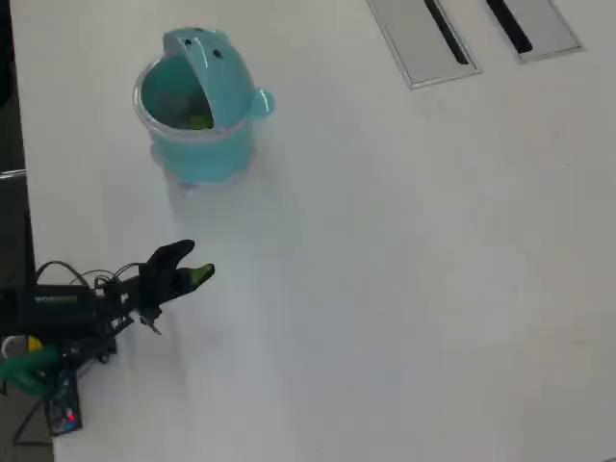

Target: Grasp RGB lego blocks and put them in the bin one by one.

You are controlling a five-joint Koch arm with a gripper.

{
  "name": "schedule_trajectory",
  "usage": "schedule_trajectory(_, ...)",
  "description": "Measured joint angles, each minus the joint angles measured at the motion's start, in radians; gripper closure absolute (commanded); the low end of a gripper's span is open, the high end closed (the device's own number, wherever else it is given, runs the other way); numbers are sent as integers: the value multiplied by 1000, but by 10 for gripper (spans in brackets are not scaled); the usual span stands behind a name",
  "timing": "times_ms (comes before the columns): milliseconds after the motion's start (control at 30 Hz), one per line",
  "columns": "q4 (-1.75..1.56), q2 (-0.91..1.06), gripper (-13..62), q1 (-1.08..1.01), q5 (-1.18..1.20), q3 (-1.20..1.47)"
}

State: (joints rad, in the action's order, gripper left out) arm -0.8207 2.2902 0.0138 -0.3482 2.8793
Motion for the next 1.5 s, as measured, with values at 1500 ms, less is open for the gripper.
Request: schedule_trajectory(1500, 548, 0, 147, -43, 121, 215)
